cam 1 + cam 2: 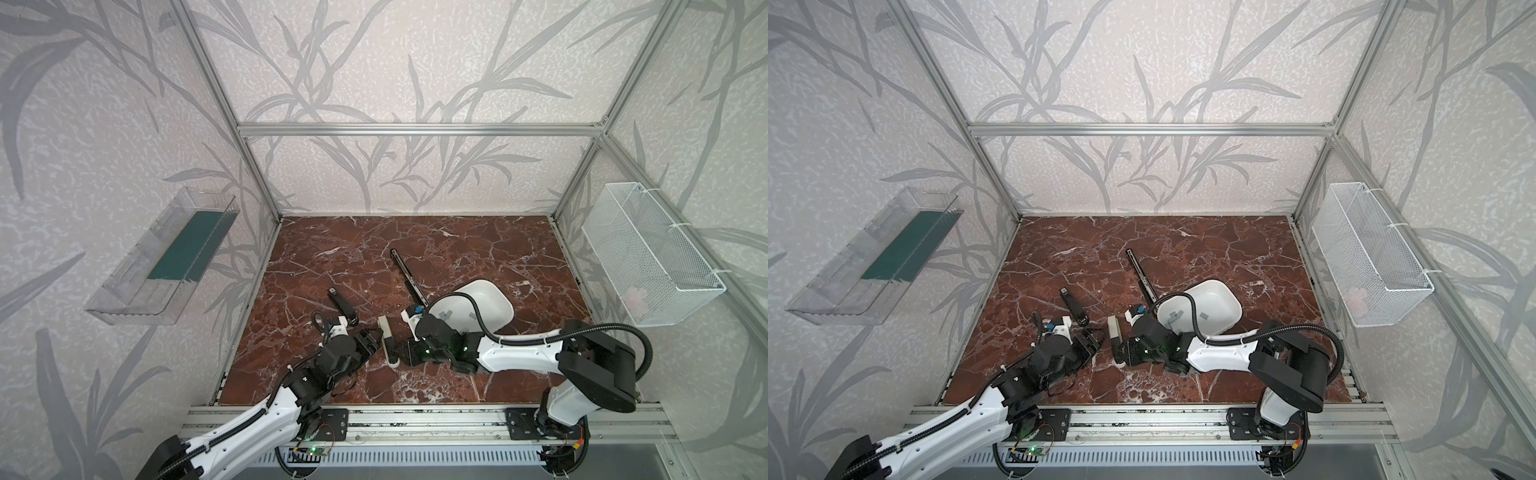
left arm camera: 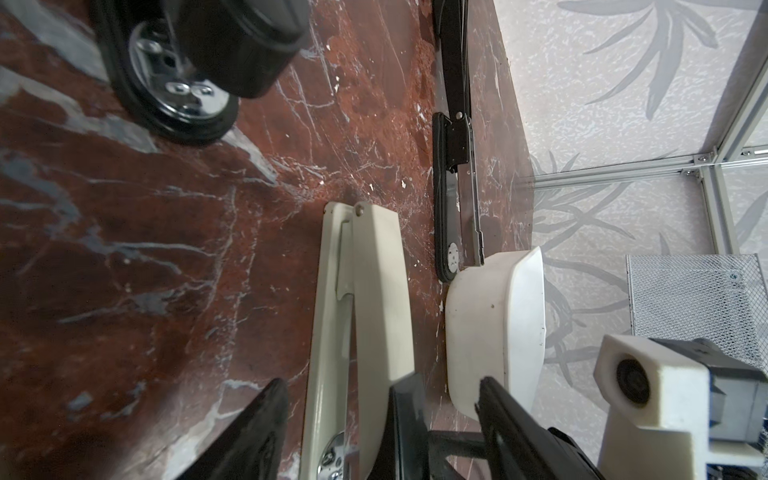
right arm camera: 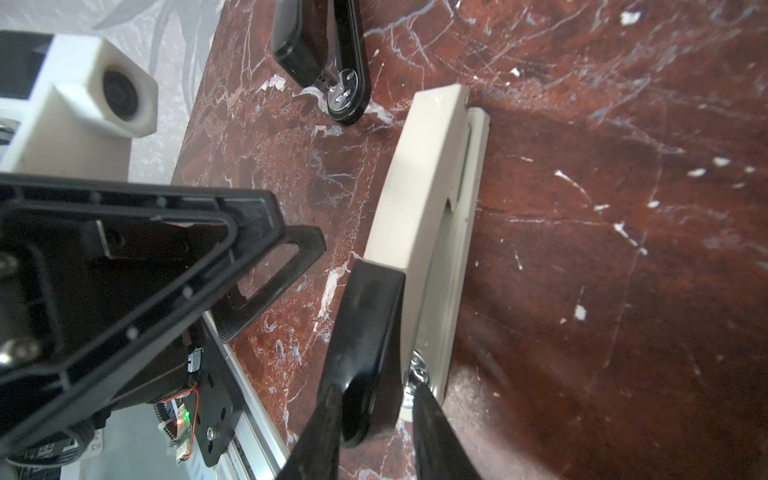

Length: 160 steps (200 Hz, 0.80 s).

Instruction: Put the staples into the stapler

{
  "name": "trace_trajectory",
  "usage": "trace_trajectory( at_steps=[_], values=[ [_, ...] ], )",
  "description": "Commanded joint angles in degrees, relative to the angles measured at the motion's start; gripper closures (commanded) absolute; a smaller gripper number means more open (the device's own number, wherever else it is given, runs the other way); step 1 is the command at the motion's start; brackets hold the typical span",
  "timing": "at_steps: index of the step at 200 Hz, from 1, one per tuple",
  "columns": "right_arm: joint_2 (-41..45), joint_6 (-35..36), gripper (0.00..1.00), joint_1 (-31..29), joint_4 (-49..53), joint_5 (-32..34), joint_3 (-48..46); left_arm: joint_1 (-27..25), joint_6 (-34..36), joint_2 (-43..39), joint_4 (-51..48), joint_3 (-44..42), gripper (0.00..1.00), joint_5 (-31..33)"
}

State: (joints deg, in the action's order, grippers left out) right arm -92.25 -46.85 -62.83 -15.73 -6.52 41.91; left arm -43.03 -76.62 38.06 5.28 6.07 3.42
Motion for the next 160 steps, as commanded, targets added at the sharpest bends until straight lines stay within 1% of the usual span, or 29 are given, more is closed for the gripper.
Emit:
trace_trajectory(
  at_steps=[1, 15, 41, 72, 102, 129, 160],
  values=[
    [-0.3, 0.7, 0.69, 0.2, -0.3, 0.3, 0.5, -1.3, -1.3, 2.7, 6.3, 0.1, 0.27, 0.9],
    [0.5, 0.7, 0.69, 0.2, 0.0, 1.1, 0.1, -2.0, -0.5, 5.2, 7.9, 0.6, 0.26, 0.6],
    [2.5, 0.8, 0.69, 0.5, 0.6, 3.0, -1.5, -2.9, 2.0, 9.5, 10.9, 1.3, 0.2, -0.1],
    [5.4, 1.8, 0.68, 1.1, 2.4, 5.2, -3.5, -2.9, 5.9, 10.4, 7.8, 3.7, 0.15, -1.7],
    [8.4, 1.0, 0.67, 1.3, 2.5, 7.9, -6.3, -2.9, 6.1, 12.5, 16.7, 1.4, 0.17, -3.5],
    [9.8, 0.7, 0.67, 1.5, 3.2, 9.1, -7.5, -2.9, 6.6, 15.2, 18.5, 1.9, 0.19, -5.4],
    [11.4, 0.6, 0.66, 1.8, 4.1, 10.0, -8.4, -2.9, 6.6, 17.7, 18.4, 2.4, 0.2, -5.6]
  ],
)
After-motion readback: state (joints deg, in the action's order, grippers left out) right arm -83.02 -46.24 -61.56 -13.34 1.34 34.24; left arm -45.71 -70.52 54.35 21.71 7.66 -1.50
